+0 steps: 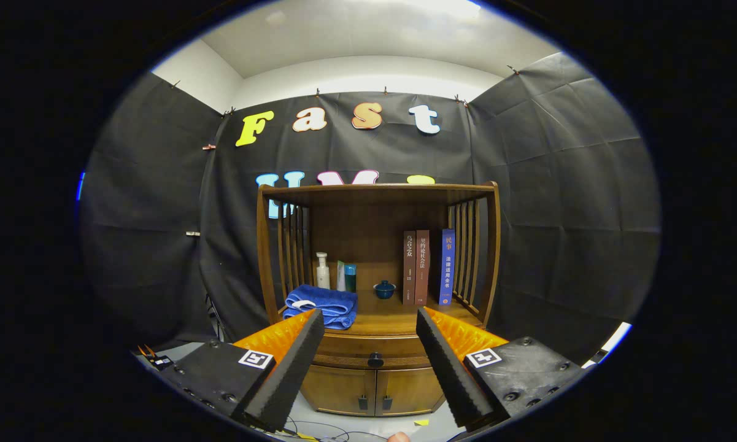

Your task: Pull open the drawer, take out the items inside it, and place them on the countertop above the cabinet.

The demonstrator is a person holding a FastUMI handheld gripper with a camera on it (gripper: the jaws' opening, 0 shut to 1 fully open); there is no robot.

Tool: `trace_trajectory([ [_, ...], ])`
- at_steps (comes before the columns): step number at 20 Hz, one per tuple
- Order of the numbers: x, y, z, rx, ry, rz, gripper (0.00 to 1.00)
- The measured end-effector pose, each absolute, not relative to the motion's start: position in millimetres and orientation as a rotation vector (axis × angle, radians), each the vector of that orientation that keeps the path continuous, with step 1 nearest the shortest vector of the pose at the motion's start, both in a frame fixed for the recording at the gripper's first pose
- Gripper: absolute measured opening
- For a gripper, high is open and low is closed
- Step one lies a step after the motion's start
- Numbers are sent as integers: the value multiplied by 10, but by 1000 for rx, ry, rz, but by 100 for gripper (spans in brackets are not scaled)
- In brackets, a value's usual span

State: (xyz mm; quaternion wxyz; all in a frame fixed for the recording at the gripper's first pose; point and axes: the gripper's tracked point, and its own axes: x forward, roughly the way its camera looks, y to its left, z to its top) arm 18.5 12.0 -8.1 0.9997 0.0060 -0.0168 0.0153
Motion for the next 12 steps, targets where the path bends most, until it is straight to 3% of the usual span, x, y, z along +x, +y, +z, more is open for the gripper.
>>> trace_trajectory([
  [12,1374,279,-1461,13,49,39,99],
])
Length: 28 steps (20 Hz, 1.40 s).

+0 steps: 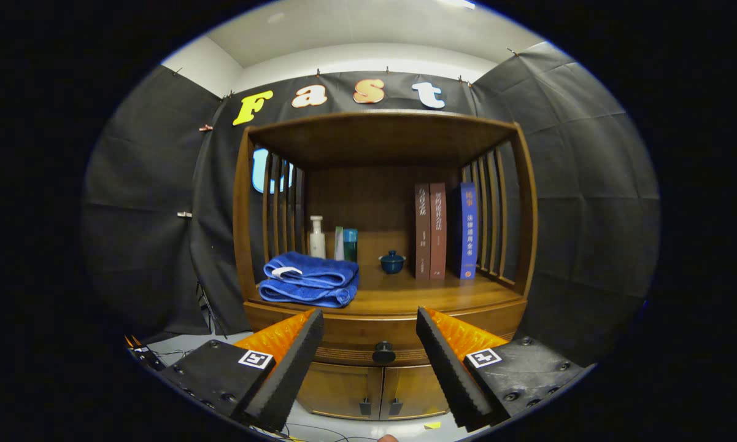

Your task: Pull open the drawer, take out the items inside it, and place them on the countertop above the cabinet.

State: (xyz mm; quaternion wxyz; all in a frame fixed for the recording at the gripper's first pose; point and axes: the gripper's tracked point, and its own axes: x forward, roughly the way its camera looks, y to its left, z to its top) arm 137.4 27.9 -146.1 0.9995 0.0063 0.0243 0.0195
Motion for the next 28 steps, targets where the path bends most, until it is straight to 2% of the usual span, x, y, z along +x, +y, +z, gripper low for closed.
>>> trace_trajectory([
  [11,2362,54,-2864,10,248,-20,98],
  [13,2438,53,-2987,17,277,-16,94],
  [16,2510,75,-3044,3,299,-10,55],
  [18,2507,88,-3062,-26,290,-16,49],
  [19,2475,76,-3043,-18,296,-11,40],
  [23,2415,79,-3051,-22,288,-18,40],
  [28,1979,89,-3020,-27,277,-28,40],
])
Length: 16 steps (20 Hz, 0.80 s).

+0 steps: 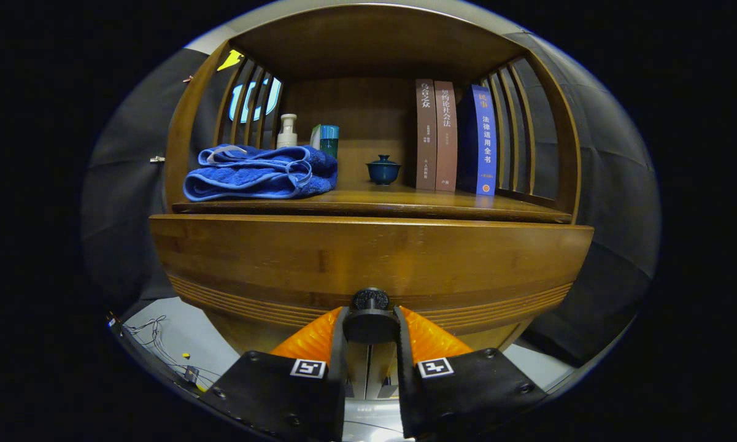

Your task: Pull open the drawer, take out the items inside it, and place them on the countertop above the cabinet.

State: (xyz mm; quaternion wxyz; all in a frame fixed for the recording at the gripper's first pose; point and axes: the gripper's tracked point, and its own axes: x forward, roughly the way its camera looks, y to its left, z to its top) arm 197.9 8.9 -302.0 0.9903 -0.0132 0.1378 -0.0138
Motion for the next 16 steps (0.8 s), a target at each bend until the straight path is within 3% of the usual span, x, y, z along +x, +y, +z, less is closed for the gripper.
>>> trace_trajectory([
  [16,831,131,-3055,-8,303,-21,39],
])
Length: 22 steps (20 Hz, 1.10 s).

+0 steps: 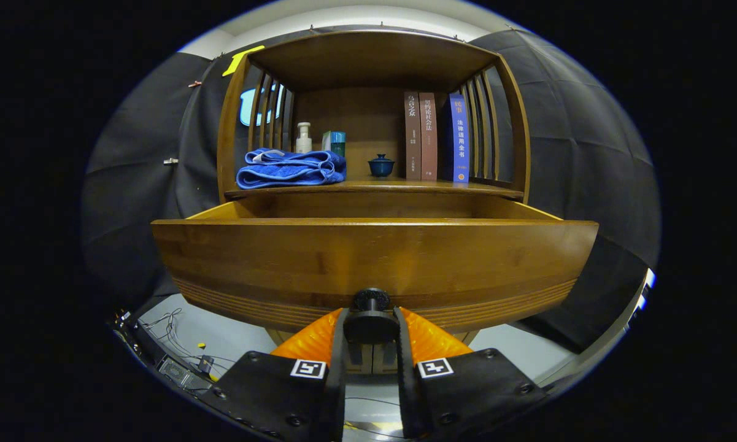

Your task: Pull open the drawer, take out the items inside it, and place them on the countertop above the cabinet.

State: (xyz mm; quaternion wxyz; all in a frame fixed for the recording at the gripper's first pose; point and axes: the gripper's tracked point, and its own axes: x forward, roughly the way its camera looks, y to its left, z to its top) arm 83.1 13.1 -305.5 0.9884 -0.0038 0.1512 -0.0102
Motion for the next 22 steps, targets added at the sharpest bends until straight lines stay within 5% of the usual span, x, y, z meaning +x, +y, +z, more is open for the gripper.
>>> trace_trajectory([
  [5,783,132,-3061,2,285,-22,40],
  [8,731,137,-2953,18,239,-18,51],
  [11,620,212,-2875,-2,238,-9,98],
  [22,638,292,-1574,110,284,46,98],
])
